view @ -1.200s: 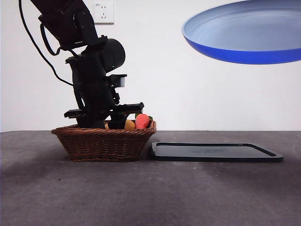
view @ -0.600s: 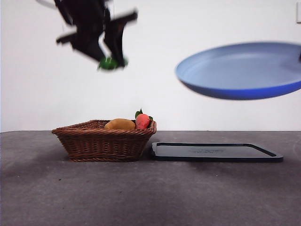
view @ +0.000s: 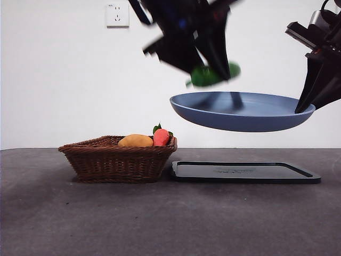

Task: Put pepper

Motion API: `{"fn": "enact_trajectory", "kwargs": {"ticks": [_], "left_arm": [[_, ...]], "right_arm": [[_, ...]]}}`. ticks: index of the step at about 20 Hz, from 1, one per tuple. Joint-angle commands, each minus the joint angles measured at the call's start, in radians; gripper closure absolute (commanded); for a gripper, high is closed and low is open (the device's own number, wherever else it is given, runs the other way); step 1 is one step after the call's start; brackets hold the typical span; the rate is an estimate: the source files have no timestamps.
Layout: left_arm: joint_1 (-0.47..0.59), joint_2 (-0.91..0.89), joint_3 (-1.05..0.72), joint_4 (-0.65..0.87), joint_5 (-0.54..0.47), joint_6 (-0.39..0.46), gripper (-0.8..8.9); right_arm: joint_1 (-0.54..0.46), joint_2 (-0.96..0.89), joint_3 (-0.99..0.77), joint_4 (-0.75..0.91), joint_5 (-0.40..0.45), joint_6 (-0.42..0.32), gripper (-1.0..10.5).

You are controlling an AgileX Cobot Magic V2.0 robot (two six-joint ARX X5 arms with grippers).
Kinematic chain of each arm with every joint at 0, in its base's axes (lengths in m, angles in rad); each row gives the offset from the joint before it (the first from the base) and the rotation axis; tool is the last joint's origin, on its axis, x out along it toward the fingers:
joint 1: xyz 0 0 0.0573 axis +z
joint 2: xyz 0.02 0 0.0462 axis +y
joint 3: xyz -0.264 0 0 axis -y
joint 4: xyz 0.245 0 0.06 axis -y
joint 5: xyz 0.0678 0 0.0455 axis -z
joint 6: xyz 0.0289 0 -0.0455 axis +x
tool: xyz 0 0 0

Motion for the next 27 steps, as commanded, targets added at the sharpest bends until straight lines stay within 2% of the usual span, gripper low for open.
{"fn": "enact_trajectory", "kwargs": {"ticks": [1,7,11,17,20,24,27], "left_arm": [[-0.013,0.060,0.017,0.027,-0.002,0.028,7.31],[-0.019,0.102,0.017,0.023,0.006,0.027,7.12],[-0.038,0.102,0.017,0.005,0.005,0.027,5.91],[-0.038,0.086,0.017,-0.007,0.003,0.027,5.90],[-0.038,0.051,0.017,-0.010,0.003,0.027,5.50],[-0.038,-0.017,0.021,-0.022,0.003,0.028,5.51],[-0.036,-0.082,0.021,-0.044,0.001,0.028,5.51]], "right_arm": [[0.000,0.010,0.013,0.006,-0.008,0.014,9.4],[0.000,0.010,0.013,0.006,-0.006,0.017,9.4],[0.000,0.010,0.013,0.006,-0.005,0.017,9.4],[0.000,0.010,0.013,-0.002,-0.002,0.024,9.4],[0.000,0.010,0.013,-0.010,0.000,0.031,9.4],[0.000,0.017,0.013,-0.012,0.051,0.050,9.4],[-0.010,0.060,0.013,-0.003,0.052,0.058,9.4]]}}
